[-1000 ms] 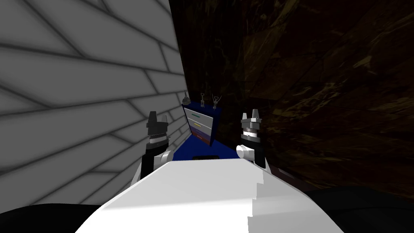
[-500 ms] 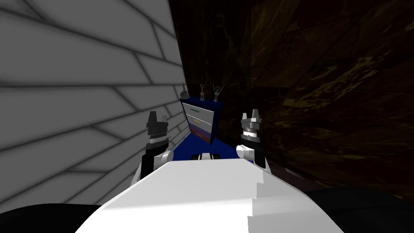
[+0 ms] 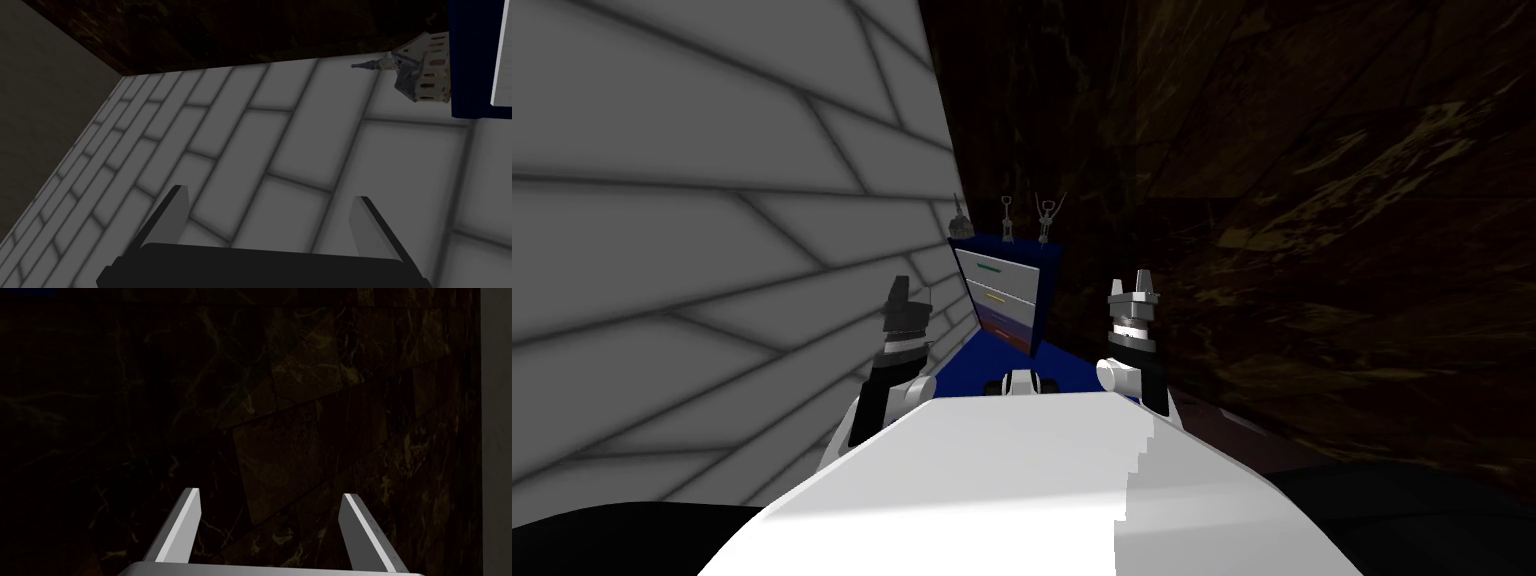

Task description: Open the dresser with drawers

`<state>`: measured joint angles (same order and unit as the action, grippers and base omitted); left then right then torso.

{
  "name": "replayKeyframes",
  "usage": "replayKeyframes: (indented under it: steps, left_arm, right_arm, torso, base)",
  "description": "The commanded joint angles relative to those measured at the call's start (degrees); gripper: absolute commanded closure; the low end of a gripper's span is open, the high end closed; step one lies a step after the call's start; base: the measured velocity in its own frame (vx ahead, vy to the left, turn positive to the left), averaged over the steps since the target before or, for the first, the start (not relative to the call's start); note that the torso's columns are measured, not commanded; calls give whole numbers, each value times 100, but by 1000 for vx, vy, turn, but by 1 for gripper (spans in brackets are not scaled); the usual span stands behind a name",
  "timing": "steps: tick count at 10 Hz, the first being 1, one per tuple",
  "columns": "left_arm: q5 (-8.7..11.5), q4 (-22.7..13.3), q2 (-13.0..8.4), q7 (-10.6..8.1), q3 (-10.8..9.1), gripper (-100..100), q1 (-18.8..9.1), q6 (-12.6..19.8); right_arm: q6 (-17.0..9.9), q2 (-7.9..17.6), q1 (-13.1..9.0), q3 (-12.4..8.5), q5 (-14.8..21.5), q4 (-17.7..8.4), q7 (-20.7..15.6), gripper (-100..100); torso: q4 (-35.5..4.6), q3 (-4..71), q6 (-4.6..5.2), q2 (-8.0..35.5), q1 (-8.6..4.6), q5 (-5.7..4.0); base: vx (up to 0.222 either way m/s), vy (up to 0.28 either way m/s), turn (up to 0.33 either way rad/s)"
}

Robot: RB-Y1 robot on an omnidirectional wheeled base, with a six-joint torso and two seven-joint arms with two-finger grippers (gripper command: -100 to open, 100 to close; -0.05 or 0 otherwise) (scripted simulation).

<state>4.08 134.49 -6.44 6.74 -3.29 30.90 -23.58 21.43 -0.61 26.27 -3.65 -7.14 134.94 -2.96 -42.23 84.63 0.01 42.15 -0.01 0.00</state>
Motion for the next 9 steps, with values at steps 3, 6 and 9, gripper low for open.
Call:
replayKeyframes:
  steps: [3, 6, 9]
  left_arm:
    - [-35, 139, -284, -96, 65, -100, 119, 632]
    - [-55, 265, -435, -157, 103, -100, 203, 1028]
    - [-73, 375, -587, -214, 138, -100, 285, 1402]
  right_arm:
    - [0, 0, 0, 0, 0, 0, 0, 0]
    - [0, 0, 0, 0, 0, 0, 0, 0]
    - [0, 0, 0, 0, 0, 0, 0, 0]
  torso:
    - [-7, -9, -1, 18, 5, 1]
    - [-6, -8, -1, 16, -3, -1]
    - [-6, -7, -1, 15, 3, 1]
  base:
    - [75, 23, -106]
    - [69, 16, -107]
    - [62, 24, -99]
